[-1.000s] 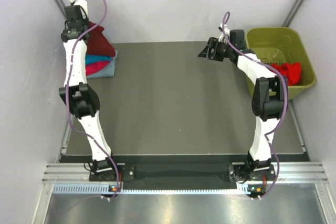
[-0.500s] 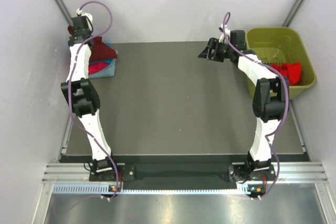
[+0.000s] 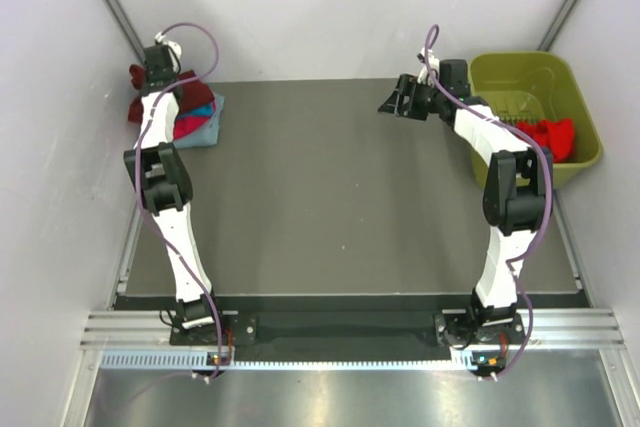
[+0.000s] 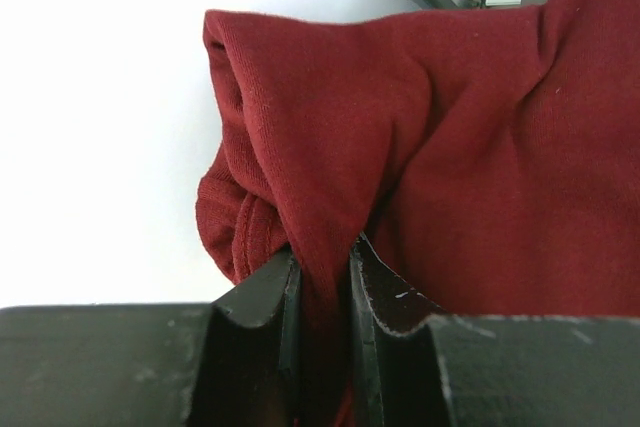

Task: Fold and stack the t-shirts
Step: Neatly place the folded tshirt to the corner

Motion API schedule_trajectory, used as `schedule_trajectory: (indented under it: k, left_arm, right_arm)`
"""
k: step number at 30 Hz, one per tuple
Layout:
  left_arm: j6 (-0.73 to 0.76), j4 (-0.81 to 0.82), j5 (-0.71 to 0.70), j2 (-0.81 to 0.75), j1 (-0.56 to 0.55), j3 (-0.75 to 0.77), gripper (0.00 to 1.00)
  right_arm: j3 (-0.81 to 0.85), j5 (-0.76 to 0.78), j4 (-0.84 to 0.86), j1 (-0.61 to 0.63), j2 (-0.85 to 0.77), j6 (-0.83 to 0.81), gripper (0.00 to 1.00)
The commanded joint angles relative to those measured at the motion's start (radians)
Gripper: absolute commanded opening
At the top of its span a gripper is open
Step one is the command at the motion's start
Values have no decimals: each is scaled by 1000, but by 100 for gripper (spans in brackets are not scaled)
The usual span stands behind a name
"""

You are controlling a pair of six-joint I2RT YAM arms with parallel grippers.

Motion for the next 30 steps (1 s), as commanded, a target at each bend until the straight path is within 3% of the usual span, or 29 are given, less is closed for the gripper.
schedule_trajectory:
  k: [1,7,13,16,17,20,21,23,24,28,30]
  left_arm:
    - [53,160,-11,35,6,68,0]
    - [62,173,4,144,5,234,0]
    - [53,168,7,157,-7,225,2]
    - [47,194,-33,137,-24,171,26]
    - [45,203,-59,134,-29,160,44]
    - [24,217,-90,115,-40,157,59]
    - [3,211,-94,100,-49,171,70]
    - [-4,226,-105,80,-69,177,74]
    - [4,239,-111,65,-81,159,89]
    - [82,450,-107,-119,-220,-23,97]
    - [78,473,-102,-179,-289,-85,99]
  right_arm:
    - [-10,2,29,2,-70,-28,71]
    - [-11,2,29,7,-62,-26,71]
    - [-5,-1,32,13,-53,-23,71]
    - [0,2,34,13,-45,-23,71]
    - [3,1,34,14,-44,-23,71]
    - [7,1,35,19,-34,-23,71]
    - [9,-1,34,19,-31,-23,71]
    - [10,-1,37,22,-30,-23,71]
    - [10,0,35,25,-30,-23,71]
    - [9,4,35,28,-28,-28,71]
    - [9,5,35,30,-30,-31,71]
